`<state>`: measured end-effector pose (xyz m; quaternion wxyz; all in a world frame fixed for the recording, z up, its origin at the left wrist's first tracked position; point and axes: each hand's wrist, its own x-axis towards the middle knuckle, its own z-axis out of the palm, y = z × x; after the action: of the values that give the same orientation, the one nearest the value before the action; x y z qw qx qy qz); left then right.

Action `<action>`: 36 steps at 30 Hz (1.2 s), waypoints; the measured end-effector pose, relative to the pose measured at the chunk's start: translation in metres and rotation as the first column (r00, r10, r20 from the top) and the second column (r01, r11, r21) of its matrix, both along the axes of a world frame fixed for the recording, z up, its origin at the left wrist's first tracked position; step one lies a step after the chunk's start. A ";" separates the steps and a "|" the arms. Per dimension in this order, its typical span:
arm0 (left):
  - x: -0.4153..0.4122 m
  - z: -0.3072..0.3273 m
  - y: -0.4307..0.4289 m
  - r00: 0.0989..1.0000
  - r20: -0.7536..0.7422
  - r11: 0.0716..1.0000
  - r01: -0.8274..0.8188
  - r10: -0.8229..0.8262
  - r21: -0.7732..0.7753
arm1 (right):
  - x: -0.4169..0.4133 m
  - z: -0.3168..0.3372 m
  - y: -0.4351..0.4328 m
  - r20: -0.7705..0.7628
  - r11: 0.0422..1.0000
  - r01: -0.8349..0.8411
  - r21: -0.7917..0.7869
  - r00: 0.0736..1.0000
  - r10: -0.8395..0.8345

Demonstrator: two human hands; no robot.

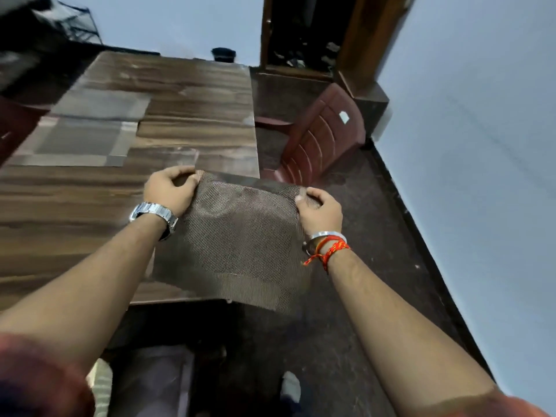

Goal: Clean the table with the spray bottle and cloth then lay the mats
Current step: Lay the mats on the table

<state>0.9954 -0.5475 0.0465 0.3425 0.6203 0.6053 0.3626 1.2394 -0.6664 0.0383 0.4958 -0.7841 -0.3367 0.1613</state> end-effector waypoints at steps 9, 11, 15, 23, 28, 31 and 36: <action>0.004 -0.040 0.065 0.988 -0.017 0.987 -0.154 0.155 0.039 | 0.030 -0.034 0.121 0.033 0.948 -0.309 0.082 0.951 0.307; -0.001 -0.042 0.086 0.981 0.040 0.973 -0.191 0.187 0.129 | 0.026 -0.035 0.146 0.111 0.927 -0.318 0.200 0.947 0.301; -0.005 -0.049 0.141 0.978 0.026 0.941 -0.206 0.207 0.268 | 0.024 -0.041 0.201 0.149 0.898 -0.334 0.288 0.941 0.303; 0.027 -0.128 0.208 0.727 -0.678 0.934 -0.160 -0.108 -0.321 | 0.035 -0.112 0.274 0.241 0.706 -0.489 -0.512 0.707 0.665; 0.073 -0.163 0.215 0.678 -0.678 0.853 -0.144 -0.284 -0.501 | 0.004 -0.142 0.297 0.096 0.347 -0.460 -0.817 0.486 0.869; 0.079 -0.166 0.234 0.656 -0.718 0.867 -0.197 -0.231 -0.458 | 0.007 -0.147 0.327 0.064 0.313 -0.484 -0.817 0.462 0.884; 0.082 -0.165 0.278 0.667 -0.709 0.858 -0.206 -0.229 -0.470 | 0.011 -0.149 0.365 0.075 0.351 -0.504 -0.789 0.489 0.869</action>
<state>1.0771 -0.2690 -0.1187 0.2196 0.6024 0.7608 -0.1000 1.2508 -0.3015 -0.1103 -0.0523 -0.6868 -0.6732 0.2690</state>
